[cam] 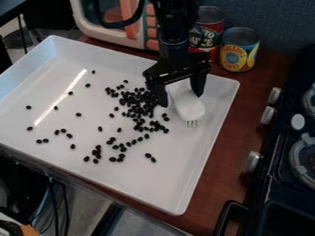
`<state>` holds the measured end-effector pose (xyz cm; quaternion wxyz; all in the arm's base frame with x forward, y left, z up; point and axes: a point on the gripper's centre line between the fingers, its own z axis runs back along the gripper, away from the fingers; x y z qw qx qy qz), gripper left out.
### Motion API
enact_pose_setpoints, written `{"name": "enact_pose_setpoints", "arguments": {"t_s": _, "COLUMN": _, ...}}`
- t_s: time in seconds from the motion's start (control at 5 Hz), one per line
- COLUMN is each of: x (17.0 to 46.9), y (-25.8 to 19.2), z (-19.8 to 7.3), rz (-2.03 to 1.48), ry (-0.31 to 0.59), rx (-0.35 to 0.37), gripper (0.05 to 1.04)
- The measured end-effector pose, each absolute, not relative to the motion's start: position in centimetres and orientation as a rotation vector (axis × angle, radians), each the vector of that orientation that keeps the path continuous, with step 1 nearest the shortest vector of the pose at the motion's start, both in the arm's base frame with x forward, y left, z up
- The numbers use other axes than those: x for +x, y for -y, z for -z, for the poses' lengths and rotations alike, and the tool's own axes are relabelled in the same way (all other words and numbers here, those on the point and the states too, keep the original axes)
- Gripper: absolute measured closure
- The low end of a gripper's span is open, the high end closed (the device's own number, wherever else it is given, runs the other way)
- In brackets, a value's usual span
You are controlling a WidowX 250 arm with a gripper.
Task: Sweep into pile
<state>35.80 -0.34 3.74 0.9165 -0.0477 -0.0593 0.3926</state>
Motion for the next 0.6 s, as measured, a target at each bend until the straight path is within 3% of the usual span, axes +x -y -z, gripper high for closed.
{"name": "enact_pose_setpoints", "arguments": {"t_s": 0.2, "x": 35.55, "y": 0.31, "z": -2.77, "rz": -0.813, "ry": 0.095, "rx": -0.088, "gripper": 0.364}}
{"name": "enact_pose_setpoints", "arguments": {"t_s": 0.6, "x": 35.79, "y": 0.09, "z": -2.68, "rz": -0.823, "ry": 0.122, "rx": -0.082, "gripper": 0.374}}
